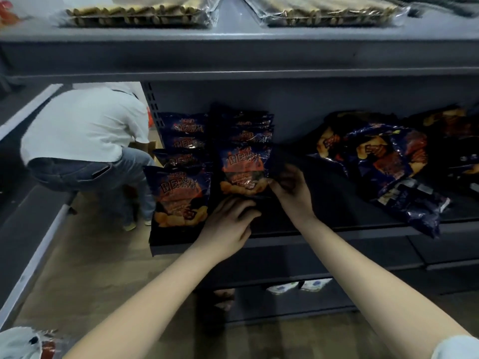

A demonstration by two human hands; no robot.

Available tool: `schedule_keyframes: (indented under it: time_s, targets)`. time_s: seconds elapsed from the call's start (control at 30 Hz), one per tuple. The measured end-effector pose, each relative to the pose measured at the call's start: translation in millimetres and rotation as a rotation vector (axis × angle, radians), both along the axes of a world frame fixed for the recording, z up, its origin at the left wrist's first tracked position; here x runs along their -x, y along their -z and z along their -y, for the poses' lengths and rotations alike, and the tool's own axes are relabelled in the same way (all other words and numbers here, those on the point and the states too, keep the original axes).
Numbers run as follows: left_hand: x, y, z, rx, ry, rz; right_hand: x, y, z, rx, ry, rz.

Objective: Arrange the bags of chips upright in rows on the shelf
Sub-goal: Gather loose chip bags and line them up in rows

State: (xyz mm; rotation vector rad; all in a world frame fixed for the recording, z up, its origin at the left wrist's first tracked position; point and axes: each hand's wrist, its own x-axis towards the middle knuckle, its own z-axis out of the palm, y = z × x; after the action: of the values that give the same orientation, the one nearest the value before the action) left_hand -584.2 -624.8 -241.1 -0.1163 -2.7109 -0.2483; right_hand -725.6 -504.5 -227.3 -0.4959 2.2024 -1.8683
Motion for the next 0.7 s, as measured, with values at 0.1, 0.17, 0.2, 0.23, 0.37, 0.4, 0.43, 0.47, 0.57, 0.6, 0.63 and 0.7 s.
schedule_keyframes:
  time_s: [0.1, 0.17, 0.2, 0.23, 0.37, 0.4, 0.43, 0.47, 0.57, 0.6, 0.63, 0.7]
  targets:
    - [7.8, -6.1, -5.4, -0.008, 0.034, -0.010, -2.3, -2.0, -16.7, 0.038, 0.101, -0.019]
    - [15.4, -8.6, -12.7, -0.020, 0.070, -0.011, -5.2, -4.5, -32.0, 0.042, 0.158, -0.038]
    - [19.8, -9.1, -17.5, -0.029, 0.091, -0.012, -7.1, -5.4, -41.7, 0.040, 0.182, -0.050]
    - [24.4, -8.9, -23.4, -0.040, 0.115, -0.015, -9.3, -6.0, -52.8, 0.037, 0.206, -0.060]
    - [50.0, -11.5, -56.8, -0.072, 0.211, -0.012, -12.5, -9.2, -107.0, 0.002, 0.319, -0.069]
    - [57.6, -13.5, -67.6, -0.076, 0.228, -0.007, -11.6, -9.7, -122.1, -0.007, 0.346, -0.077]
    - [65.0, -15.5, -79.1, -0.083, 0.241, -0.001, -10.4, -10.0, -137.2, -0.020, 0.371, -0.088]
    - [72.1, -16.9, -91.1, -0.092, 0.252, 0.005, -9.0, -10.3, -151.9, -0.038, 0.394, -0.095]
    - [91.6, -19.1, -127.8, -0.124, 0.293, 0.031, -3.1, -11.0, -192.6, -0.082, 0.452, -0.101]
    - [98.6, -19.4, -139.6, -0.123, 0.313, 0.036, 0.3, -11.6, -204.8, -0.089, 0.463, -0.099]
    - [107.0, -19.5, -150.4, -0.118, 0.335, 0.035, 4.2, -12.6, -216.4, -0.098, 0.470, -0.097]
    - [126.8, -22.0, -171.2, -0.116, 0.364, 0.031, 14.0, -15.6, -238.2, -0.105, 0.478, -0.091]
